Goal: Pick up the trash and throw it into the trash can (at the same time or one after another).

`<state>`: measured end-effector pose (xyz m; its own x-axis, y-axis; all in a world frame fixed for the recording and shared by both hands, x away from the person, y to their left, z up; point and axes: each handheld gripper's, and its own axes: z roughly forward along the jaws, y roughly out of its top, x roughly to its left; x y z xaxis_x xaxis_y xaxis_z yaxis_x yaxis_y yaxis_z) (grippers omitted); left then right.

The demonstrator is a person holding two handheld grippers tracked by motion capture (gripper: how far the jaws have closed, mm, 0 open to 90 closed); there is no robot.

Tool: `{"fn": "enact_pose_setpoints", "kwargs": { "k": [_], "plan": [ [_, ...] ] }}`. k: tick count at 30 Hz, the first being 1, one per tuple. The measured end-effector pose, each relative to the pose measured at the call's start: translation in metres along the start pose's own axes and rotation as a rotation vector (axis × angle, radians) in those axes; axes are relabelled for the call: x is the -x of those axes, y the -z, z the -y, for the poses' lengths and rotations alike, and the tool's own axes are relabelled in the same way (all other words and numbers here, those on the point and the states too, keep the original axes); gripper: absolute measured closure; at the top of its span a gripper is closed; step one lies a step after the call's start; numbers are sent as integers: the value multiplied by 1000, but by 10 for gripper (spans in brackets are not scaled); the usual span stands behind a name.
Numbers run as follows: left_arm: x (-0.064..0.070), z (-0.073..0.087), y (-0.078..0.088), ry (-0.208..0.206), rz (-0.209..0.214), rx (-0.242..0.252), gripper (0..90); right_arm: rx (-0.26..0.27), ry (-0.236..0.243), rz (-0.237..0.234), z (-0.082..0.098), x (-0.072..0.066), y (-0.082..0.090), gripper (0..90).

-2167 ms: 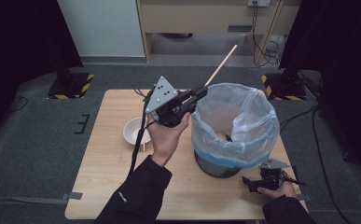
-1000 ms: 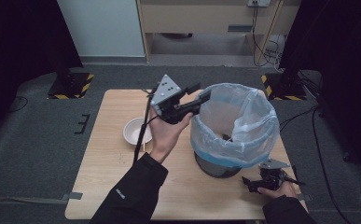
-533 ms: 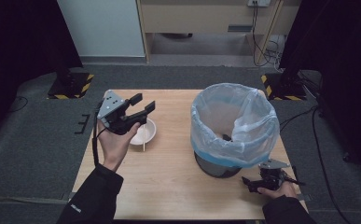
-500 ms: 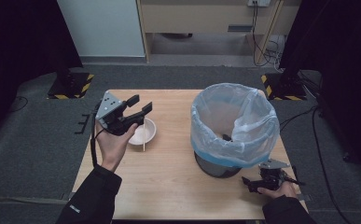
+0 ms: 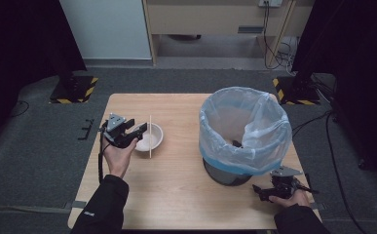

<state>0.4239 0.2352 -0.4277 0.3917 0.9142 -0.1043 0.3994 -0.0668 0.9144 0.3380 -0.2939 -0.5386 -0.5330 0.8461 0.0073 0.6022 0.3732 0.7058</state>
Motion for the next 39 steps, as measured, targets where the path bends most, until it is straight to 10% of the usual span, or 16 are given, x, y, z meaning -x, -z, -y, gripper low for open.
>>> {"fn": "enact_pose_setpoints", "kwargs": {
  "k": [14,39],
  "plan": [
    [7,41,-43,0,-24,-173,526,-1,-2,-2,0,0,0,8],
    [-4,57,-59,58,-9,-279,850,0,2,-5,0,0,0,8]
  ]
}}
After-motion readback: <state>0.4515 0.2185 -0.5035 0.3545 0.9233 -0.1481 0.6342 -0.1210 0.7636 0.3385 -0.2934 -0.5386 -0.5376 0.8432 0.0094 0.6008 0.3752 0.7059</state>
